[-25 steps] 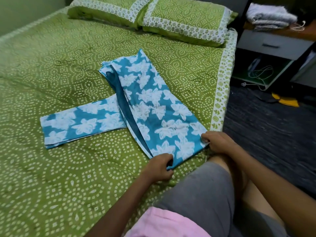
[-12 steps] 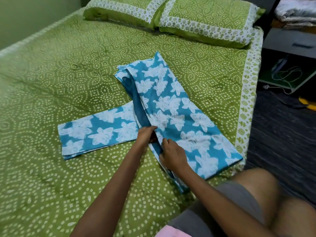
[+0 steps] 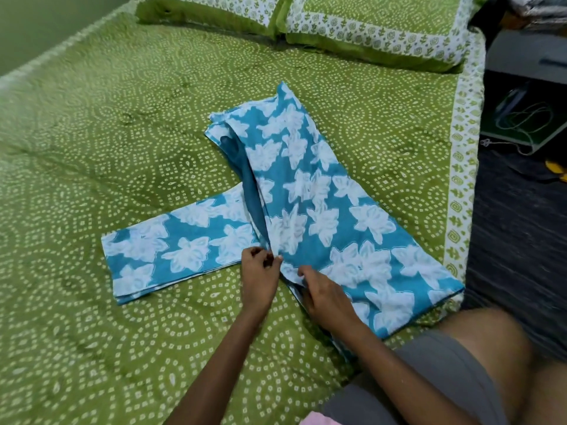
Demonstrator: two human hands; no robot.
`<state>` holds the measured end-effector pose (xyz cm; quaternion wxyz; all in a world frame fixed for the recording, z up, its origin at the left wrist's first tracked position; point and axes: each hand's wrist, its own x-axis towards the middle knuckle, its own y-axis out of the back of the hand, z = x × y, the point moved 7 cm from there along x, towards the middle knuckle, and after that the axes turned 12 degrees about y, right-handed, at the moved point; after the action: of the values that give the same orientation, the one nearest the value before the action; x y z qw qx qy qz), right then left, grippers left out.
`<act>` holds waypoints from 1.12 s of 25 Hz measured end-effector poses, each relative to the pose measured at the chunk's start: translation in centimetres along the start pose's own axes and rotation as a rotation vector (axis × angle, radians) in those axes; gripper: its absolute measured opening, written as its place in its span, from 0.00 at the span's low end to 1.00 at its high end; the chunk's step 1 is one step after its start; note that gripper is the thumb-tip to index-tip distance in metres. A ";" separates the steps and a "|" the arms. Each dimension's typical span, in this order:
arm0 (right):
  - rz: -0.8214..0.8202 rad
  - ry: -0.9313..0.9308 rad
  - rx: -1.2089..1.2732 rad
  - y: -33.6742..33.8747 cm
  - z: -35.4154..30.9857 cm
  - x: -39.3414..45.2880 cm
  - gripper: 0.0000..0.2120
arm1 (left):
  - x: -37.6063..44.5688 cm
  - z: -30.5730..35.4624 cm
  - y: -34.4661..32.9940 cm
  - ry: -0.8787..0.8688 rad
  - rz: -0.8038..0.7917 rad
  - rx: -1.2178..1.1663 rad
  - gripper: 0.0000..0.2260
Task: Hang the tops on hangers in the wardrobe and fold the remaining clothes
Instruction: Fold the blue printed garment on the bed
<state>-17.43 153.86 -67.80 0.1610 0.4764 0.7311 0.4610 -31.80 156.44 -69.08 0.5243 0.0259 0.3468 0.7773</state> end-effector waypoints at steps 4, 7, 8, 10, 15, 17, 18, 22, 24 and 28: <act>0.054 0.126 -0.092 0.2 -0.7 0.0 0.12 | 0.6 0.3 -0.7 0.179 0.022 -0.160 0.09; 0.030 0.082 -0.131 0.2 -1.4 -0.4 0.13 | 0.6 -0.4 -2.3 0.373 -0.123 -0.471 0.07; 0.020 0.072 -0.165 0.3 -1.7 -0.3 0.13 | 0.3 -0.2 -2.5 0.402 -0.138 -0.511 0.07; 0.029 0.048 -0.229 0.5 -1.9 -0.1 0.13 | -0.1 0.7 -2.8 0.373 -0.158 -0.491 0.07; 0.233 0.011 -0.172 3.8 -1.1 -0.3 0.08 | 1.2 4.8 -3.1 0.238 -0.168 -0.319 0.08; 0.276 0.035 -0.146 5.0 -1.1 -0.3 0.07 | 3.1 6.9 -2.6 0.206 -0.141 -0.328 0.07; 0.275 0.053 -0.142 5.3 -1.2 -0.3 0.07 | 4.3 7.8 -2.5 0.215 -0.143 -0.369 0.07; 0.237 0.087 -0.070 4.3 -1.0 -0.7 0.07 | 10.5 10.1 -3.5 0.462 -0.287 -0.630 0.14; 0.218 0.088 -0.032 3.3 -0.6 -1.0 0.07 | 13.6 11.3 -3.7 0.531 -0.392 -0.709 0.20; 0.184 0.093 0.028 1.9 -0.1 -1.2 0.03 | 18.4 14.7 -1.5 0.533 -0.435 -0.863 0.12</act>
<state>-15.87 153.04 -66.45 0.0775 0.5218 0.6973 0.4853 -32.99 179.61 -64.75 0.5300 -0.4615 0.1150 0.7021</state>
